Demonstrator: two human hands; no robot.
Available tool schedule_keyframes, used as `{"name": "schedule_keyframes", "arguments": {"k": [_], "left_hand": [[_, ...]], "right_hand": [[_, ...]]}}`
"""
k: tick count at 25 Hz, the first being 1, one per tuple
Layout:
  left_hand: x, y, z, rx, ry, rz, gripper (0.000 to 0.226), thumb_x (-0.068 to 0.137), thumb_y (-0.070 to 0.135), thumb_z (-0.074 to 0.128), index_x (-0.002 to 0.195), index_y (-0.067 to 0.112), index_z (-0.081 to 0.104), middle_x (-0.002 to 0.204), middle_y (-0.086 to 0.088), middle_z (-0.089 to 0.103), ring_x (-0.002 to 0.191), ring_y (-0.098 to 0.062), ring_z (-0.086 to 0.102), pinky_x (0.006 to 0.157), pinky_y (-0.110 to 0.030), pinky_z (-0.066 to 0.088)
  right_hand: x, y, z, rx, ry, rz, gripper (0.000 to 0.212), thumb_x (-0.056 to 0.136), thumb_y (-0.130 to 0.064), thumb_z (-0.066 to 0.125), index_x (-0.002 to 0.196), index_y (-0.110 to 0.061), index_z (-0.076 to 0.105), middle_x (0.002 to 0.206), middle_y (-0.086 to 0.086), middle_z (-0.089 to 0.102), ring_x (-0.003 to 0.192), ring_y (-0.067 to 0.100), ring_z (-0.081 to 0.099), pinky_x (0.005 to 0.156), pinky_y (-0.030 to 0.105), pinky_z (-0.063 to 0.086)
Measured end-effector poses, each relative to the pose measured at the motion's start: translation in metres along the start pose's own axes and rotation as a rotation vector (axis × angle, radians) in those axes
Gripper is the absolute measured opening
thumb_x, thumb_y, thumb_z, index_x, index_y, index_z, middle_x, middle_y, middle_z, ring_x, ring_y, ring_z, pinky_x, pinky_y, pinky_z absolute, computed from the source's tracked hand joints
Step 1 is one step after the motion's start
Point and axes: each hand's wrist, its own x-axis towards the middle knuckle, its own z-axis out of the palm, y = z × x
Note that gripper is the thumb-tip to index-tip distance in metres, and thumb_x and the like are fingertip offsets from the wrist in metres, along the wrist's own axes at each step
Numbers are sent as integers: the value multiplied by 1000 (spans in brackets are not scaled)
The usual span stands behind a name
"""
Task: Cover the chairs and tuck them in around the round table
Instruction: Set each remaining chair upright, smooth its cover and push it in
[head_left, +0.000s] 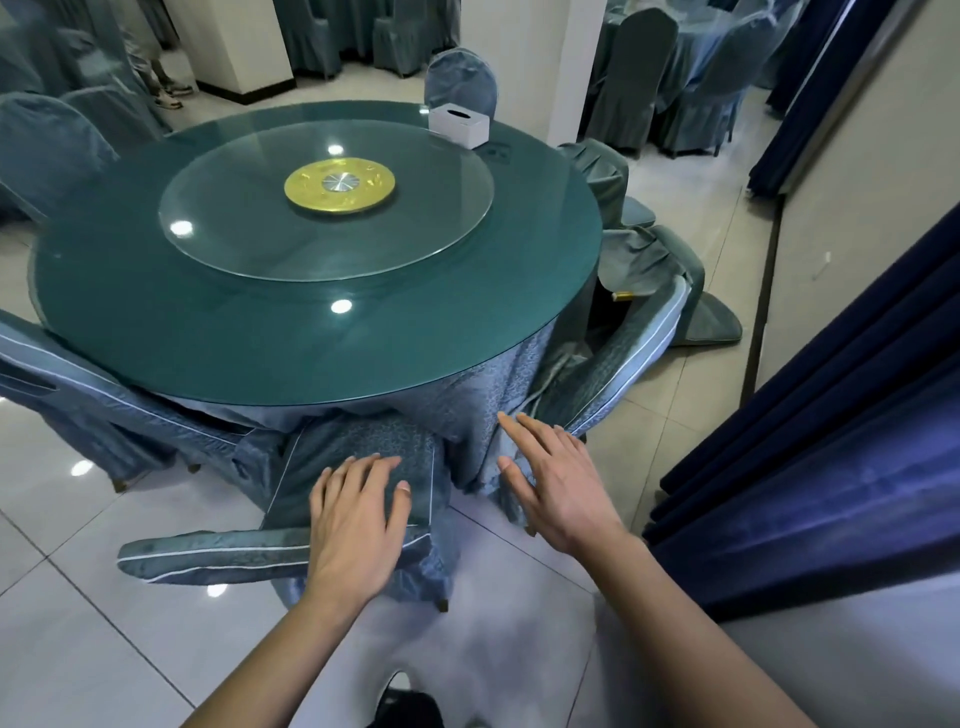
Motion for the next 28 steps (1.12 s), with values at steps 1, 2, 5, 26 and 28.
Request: {"name": "schedule_keyframes", "arguments": {"k": [1, 2, 5, 26, 28], "left_hand": [[3, 8, 1, -2, 5, 12, 50, 95, 43, 28, 133, 26, 56, 140, 3, 55, 138, -22, 41, 122, -43, 16], [7, 17, 3, -3, 8, 24, 51, 95, 43, 28, 134, 26, 55, 140, 3, 54, 139, -21, 40, 122, -42, 15], [21, 42, 9, -17, 15, 65, 50, 96, 42, 29, 135, 25, 55, 143, 2, 54, 140, -22, 40, 122, -42, 16], [176, 209, 84, -115, 28, 132, 43, 101, 40, 35, 139, 27, 51, 141, 6, 52, 137, -19, 41, 121, -42, 20], [187, 225, 86, -124, 38, 143, 42, 102, 40, 37, 140, 27, 50, 142, 6, 52, 138, -19, 40, 121, -42, 20]], "right_hand": [[1, 5, -4, -4, 6, 1, 55, 105, -50, 31, 156, -32, 26, 155, -5, 39, 142, 11, 31, 121, 32, 18], [2, 12, -8, -10, 10, 5, 54, 105, -50, 32, 156, -32, 27, 154, -5, 39, 141, 11, 32, 120, 33, 20], [4, 33, -19, -15, 4, 28, 54, 105, -50, 31, 156, -34, 25, 155, -5, 38, 140, 12, 32, 118, 34, 23], [130, 231, -114, -87, 8, 71, 55, 103, -57, 25, 155, -40, 22, 151, -8, 40, 139, 14, 35, 118, 38, 27], [141, 248, -124, -89, 12, 81, 55, 103, -58, 24, 155, -41, 20, 152, -8, 39, 140, 15, 34, 118, 39, 27]]}}
